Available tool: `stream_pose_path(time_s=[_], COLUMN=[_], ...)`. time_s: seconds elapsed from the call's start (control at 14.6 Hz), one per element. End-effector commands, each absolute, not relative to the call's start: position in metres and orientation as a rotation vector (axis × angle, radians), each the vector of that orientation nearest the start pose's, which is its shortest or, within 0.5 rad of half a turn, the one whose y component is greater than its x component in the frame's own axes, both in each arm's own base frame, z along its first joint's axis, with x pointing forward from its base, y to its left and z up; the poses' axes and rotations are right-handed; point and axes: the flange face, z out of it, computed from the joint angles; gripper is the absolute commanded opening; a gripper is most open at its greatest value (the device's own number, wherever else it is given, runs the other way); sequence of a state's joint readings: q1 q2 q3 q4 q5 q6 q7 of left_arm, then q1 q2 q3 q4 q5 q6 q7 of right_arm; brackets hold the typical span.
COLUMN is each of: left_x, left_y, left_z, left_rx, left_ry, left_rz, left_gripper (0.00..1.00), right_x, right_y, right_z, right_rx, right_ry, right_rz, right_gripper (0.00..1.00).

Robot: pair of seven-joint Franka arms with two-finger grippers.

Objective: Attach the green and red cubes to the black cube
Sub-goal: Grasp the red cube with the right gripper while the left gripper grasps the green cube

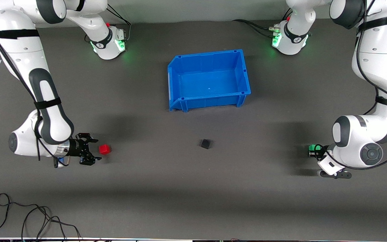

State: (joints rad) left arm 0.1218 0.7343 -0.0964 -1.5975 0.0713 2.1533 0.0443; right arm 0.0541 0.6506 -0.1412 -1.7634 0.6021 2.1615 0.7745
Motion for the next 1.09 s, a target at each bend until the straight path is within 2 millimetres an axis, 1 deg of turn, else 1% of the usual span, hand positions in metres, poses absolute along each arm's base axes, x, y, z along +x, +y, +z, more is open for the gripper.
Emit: stream_pose_path(time_s=[0.0,0.07,0.14,0.2,0.27,0.34,0.48,0.61,0.68,0.75,0.82,0.89,0.96,1.02], left_x=[0.683,0.688,0.694,0.699,0.704,0.708,0.712,0.715,0.714,0.714,0.718,0.719,0.719,0.718], left_y=[0.017,0.008,-0.005,-0.013,-0.014,-0.017,-0.024,-0.051,-0.067,-0.080,-0.093,-0.111,-0.124,-0.135], left_z=[0.221,0.233,0.246,0.255,0.264,0.271,0.278,0.278,0.275,0.272,0.274,0.277,0.278,0.280], left_rx=[-3.129,-3.112,-3.090,-3.068,-3.047,-3.032,-2.983,-2.907,-2.852,-2.800,-2.782,-2.771,-2.733,-2.683], left_ry=[-0.076,-0.201,-0.320,-0.449,-0.605,-0.762,-1.038,-1.235,-1.336,-1.426,-1.488,-1.537,-1.609,-1.689], left_rz=[0.289,0.300,0.298,0.291,0.270,0.260,0.259,0.241,0.243,0.241,0.207,0.174,0.163,0.160], left_gripper=[0.04,0.04,0.03,0.03,0.02,0.03,0.03,0.03,0.03,0.04,0.04,0.04,0.04,0.04], right_x=[0.650,0.649,0.648,0.648,0.648,0.647,0.647,0.646,0.646,0.646,0.647,0.649,0.652,0.660], right_y=[-0.028,-0.029,-0.028,-0.029,-0.028,-0.028,-0.026,-0.022,-0.022,-0.022,-0.020,-0.020,-0.020,-0.013], right_z=[0.176,0.173,0.172,0.171,0.171,0.168,0.168,0.167,0.167,0.167,0.169,0.175,0.181,0.192], right_rx=[-2.291,-2.290,-2.291,-2.290,-2.292,-2.289,-2.273,-2.274,-2.272,-2.271,-2.268,-2.265,-2.255,-2.242], right_ry=[1.626,1.630,1.629,1.632,1.630,1.637,1.642,1.641,1.644,1.646,1.645,1.643,1.651,1.660], right_rz=[0.469,0.474,0.476,0.478,0.478,0.487,0.492,0.503,0.506,0.511,0.511,0.501,0.489,0.470], right_gripper=[1.00,1.00,0.93,0.77,0.67,0.65,0.54,0.43,0.36,0.34,0.31,0.31,0.31,0.31])
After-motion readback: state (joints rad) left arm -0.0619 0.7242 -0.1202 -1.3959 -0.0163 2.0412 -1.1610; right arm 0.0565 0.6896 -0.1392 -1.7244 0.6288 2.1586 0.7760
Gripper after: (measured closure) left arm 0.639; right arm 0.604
